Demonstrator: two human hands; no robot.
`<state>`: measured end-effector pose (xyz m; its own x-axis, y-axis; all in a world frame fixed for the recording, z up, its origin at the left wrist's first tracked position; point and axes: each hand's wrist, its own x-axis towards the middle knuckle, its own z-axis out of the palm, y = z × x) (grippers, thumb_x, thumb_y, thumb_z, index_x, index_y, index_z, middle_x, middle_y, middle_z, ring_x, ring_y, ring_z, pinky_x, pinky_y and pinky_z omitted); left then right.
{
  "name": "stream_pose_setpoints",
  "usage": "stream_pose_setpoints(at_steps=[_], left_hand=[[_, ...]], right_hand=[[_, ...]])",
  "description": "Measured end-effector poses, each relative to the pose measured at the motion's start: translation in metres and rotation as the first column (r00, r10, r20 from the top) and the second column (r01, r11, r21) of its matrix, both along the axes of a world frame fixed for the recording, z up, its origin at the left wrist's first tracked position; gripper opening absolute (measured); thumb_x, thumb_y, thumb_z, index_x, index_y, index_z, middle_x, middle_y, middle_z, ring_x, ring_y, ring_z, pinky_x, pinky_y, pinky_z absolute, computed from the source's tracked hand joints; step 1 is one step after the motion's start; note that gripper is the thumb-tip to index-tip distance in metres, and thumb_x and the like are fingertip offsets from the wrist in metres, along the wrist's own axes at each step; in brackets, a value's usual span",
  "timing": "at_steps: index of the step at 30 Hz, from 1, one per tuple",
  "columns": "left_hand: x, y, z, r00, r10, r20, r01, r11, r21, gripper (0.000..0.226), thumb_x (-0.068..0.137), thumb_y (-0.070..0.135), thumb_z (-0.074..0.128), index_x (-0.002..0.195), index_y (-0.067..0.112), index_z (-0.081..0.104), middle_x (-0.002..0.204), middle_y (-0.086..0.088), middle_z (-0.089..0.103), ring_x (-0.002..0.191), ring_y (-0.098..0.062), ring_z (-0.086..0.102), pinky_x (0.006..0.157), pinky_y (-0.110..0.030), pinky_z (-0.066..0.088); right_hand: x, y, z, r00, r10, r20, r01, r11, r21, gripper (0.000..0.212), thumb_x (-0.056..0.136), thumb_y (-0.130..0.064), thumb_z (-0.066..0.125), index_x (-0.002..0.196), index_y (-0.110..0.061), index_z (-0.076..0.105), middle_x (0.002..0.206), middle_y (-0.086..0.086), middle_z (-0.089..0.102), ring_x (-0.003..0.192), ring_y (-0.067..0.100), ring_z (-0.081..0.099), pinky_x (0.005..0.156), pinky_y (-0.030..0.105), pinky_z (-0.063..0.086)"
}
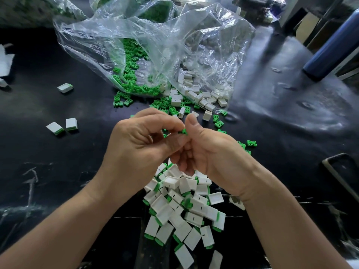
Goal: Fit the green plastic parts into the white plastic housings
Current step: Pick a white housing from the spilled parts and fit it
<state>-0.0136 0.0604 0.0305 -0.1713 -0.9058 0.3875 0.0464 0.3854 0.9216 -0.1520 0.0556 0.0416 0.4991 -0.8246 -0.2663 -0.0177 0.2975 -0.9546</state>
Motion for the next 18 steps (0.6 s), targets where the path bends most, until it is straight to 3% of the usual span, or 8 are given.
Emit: stream_pose_setpoints(at_steps=[3,6,11,14,18], left_hand=[[-0.0011,0.0003,0.0026,0.999,-0.024,0.029,0.025,0.999,-0.033,0.017,0.07,0.008,0.066,0.087,0.008,0.065,0.077,-0.012,0.057,0.044,-0.005,0.058,0.047,-0.014,0.047],[0.0001,-0.0006,0.0025,0.999,-0.05,-0.009,0.05,0.999,0.008,0.018,0.067,0.014,0.067,0.084,0.01,0.066,0.074,-0.012,0.058,0.045,-0.014,0.06,0.047,-0.022,0.05],[-0.0014,-0.0009,0.0037,0.99,-0.104,-0.1,0.109,0.993,0.053,0.02,0.068,0.004,0.067,0.087,0.001,0.063,0.069,-0.024,0.055,0.043,-0.02,0.059,0.045,-0.023,0.05],[-0.0015,0.0,0.0055,0.987,-0.12,-0.112,0.126,0.991,0.052,0.022,0.068,-0.001,0.06,0.09,0.0,0.061,0.063,-0.025,0.055,0.043,-0.017,0.058,0.045,-0.019,0.048],[-0.0013,-0.0007,0.0059,0.986,-0.132,-0.107,0.136,0.99,0.038,0.025,0.069,-0.001,0.063,0.093,-0.001,0.061,0.062,-0.029,0.055,0.045,-0.027,0.06,0.046,-0.024,0.05]], right_hand=[[-0.0003,0.0009,-0.0011,1.0,-0.017,0.001,0.017,0.999,-0.029,0.055,0.079,-0.061,0.036,0.068,-0.011,0.055,0.058,-0.006,0.056,0.056,0.011,0.046,0.054,0.024,0.037],[0.0012,0.0025,-0.0005,1.0,-0.009,0.007,0.009,1.0,-0.021,0.051,0.075,-0.056,0.035,0.065,-0.01,0.053,0.055,-0.006,0.052,0.055,0.012,0.044,0.053,0.025,0.035],[-0.001,0.0017,0.0015,0.998,0.017,0.057,-0.018,1.0,0.016,0.052,0.075,-0.053,0.036,0.075,-0.004,0.054,0.055,-0.006,0.054,0.052,0.009,0.045,0.051,0.02,0.037],[-0.0022,0.0016,0.0025,0.995,0.015,0.097,-0.019,0.999,0.042,0.051,0.074,-0.056,0.042,0.074,-0.006,0.054,0.055,-0.005,0.056,0.051,0.008,0.047,0.049,0.019,0.039],[-0.0043,0.0018,0.0039,0.995,0.019,0.098,-0.023,0.999,0.04,0.046,0.076,-0.052,0.041,0.071,-0.007,0.054,0.057,-0.003,0.055,0.052,0.009,0.046,0.05,0.019,0.038]])
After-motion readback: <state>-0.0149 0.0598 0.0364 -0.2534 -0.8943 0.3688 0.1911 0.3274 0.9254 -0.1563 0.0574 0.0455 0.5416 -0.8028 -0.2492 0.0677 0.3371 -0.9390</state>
